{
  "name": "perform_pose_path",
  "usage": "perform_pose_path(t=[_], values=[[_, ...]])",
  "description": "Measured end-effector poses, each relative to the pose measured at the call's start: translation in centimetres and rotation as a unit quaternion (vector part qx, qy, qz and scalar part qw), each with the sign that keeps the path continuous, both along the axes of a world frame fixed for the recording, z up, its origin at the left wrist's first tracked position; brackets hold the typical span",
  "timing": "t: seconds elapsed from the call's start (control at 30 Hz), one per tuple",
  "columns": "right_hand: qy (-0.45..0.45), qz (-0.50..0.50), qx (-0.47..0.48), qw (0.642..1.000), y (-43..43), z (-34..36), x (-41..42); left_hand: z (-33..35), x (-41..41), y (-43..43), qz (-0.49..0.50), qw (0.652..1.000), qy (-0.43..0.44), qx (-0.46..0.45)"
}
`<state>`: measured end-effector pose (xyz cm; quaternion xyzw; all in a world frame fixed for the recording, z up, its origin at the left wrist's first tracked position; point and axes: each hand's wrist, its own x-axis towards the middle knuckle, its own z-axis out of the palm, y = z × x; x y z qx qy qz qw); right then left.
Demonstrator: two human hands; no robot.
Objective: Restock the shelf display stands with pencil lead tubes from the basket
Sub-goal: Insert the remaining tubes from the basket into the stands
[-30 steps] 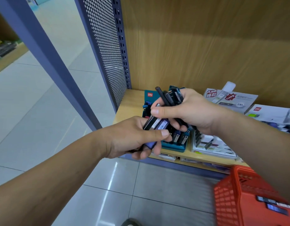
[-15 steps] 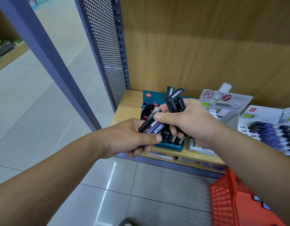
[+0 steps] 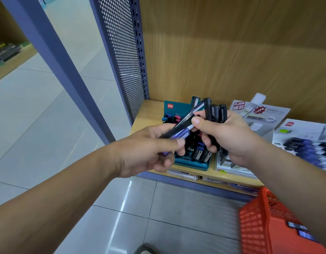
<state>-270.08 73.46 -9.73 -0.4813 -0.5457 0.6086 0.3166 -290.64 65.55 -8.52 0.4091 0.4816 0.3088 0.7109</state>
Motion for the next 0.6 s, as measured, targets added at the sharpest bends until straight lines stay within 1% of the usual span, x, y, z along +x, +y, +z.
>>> perform_pose_path(t=[0.1,0.17,0.27,0.33,0.4,0.47,0.53,0.6], values=[[0.006,0.01,0.004,1.0,-0.2,0.1,-0.3,0.1,0.3,0.3,0.038,0.997,-0.034,-0.055],[0.016,-0.001,0.0,1.0,-0.2,0.1,-0.5,0.0,0.2,0.5,0.053,0.995,-0.051,-0.074],[0.028,-0.033,-0.006,0.999,0.2,0.2,-0.5,-0.3,-0.5,0.9,0.022,0.991,-0.07,-0.108],[0.039,-0.054,-0.01,0.998,0.6,0.4,0.1,-0.5,-1.2,0.7,-0.006,0.991,-0.053,-0.126],[0.035,-0.058,-0.01,0.998,0.9,0.4,0.7,-0.7,-1.8,0.3,-0.016,0.991,-0.009,-0.131],[0.025,-0.064,-0.012,0.998,0.8,0.1,1.1,-0.9,-2.1,-0.2,0.026,0.992,0.045,-0.115],[0.025,-0.071,-0.016,0.997,0.5,-0.1,1.2,-1.4,-2.4,-0.4,0.113,0.988,0.089,-0.059],[0.026,-0.069,-0.019,0.997,0.2,-0.1,0.8,-1.4,-2.4,-0.3,0.18,0.978,0.106,0.006]])
